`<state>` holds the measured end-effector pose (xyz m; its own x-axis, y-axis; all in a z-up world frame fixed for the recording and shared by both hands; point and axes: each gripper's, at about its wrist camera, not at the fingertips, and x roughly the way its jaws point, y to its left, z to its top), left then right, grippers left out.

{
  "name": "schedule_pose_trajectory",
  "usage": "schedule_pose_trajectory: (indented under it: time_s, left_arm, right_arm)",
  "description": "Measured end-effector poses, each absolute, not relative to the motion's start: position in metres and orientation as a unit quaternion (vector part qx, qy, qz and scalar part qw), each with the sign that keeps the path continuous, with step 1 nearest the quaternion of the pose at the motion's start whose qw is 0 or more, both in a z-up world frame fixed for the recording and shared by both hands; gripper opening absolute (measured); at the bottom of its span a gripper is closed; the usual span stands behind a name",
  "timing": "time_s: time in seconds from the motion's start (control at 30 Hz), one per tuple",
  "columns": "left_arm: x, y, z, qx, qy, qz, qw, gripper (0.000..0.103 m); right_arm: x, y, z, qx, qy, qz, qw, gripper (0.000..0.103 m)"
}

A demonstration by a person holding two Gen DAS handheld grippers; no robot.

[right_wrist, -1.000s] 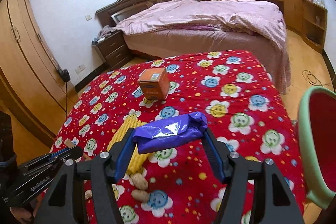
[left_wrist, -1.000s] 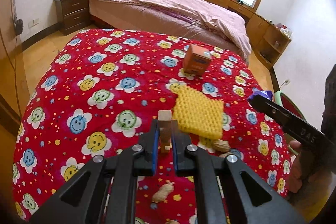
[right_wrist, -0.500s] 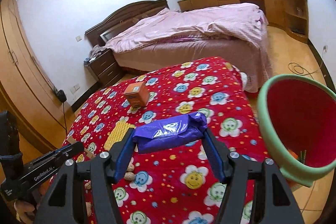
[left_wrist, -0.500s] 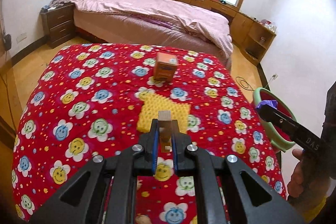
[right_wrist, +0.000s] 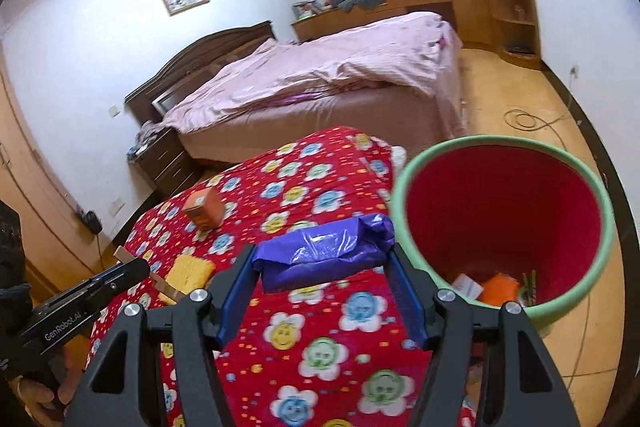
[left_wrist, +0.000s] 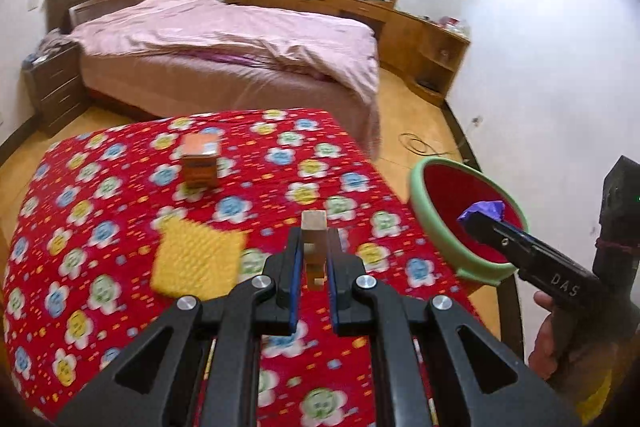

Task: Collect trash
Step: 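Carry the wooden stick and purple wrapper over the red bucket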

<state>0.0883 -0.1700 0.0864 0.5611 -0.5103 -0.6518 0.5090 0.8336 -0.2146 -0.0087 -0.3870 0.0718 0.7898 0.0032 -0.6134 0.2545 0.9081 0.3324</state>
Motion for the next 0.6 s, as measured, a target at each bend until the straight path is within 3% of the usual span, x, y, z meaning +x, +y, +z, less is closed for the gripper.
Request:
schedule_pose_trajectory:
  time_s: [0.6]
  left_arm:
    - [0.088,-0.276,0.085,0.028,0.366,-0.371,0.853,0.01]
  right_arm:
    - [-0.041,-0.47,0.056,0.246,0.299,-0.162,0.908,0.066]
